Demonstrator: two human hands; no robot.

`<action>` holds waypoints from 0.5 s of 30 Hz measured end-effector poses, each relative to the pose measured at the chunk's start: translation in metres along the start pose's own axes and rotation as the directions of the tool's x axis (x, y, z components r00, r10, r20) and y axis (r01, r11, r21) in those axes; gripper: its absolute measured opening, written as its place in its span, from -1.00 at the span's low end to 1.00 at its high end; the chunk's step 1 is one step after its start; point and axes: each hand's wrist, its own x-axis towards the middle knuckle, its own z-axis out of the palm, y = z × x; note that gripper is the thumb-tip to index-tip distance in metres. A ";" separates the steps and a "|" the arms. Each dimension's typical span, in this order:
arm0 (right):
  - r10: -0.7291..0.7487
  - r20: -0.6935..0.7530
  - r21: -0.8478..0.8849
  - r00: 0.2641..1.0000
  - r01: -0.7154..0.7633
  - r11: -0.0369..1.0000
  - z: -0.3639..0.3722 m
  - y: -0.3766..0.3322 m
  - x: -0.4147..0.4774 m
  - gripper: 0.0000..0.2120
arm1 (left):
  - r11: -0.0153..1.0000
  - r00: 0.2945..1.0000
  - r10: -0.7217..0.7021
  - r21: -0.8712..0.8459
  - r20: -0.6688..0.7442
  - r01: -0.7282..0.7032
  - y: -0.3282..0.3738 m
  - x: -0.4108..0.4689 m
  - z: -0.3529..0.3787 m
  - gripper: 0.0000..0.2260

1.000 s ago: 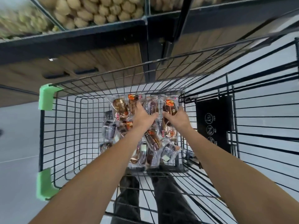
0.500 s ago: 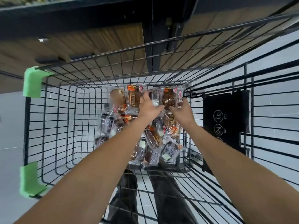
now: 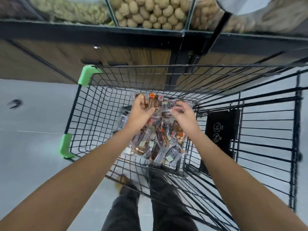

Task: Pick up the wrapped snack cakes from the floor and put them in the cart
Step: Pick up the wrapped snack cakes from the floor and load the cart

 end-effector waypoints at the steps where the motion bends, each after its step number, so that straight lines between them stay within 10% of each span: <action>1: -0.044 0.030 -0.015 0.999 0.044 0.999 0.004 -0.017 -0.008 -0.56 | 0.999 0.999 0.010 -0.036 -0.031 -0.012 0.005 -0.007 -0.018 -0.35; 15: -0.446 0.548 -0.172 0.708 0.617 0.768 0.195 -0.269 -0.184 -0.69 | 0.963 0.858 0.167 -0.109 -0.486 -0.248 -0.018 -0.197 -0.334 -0.48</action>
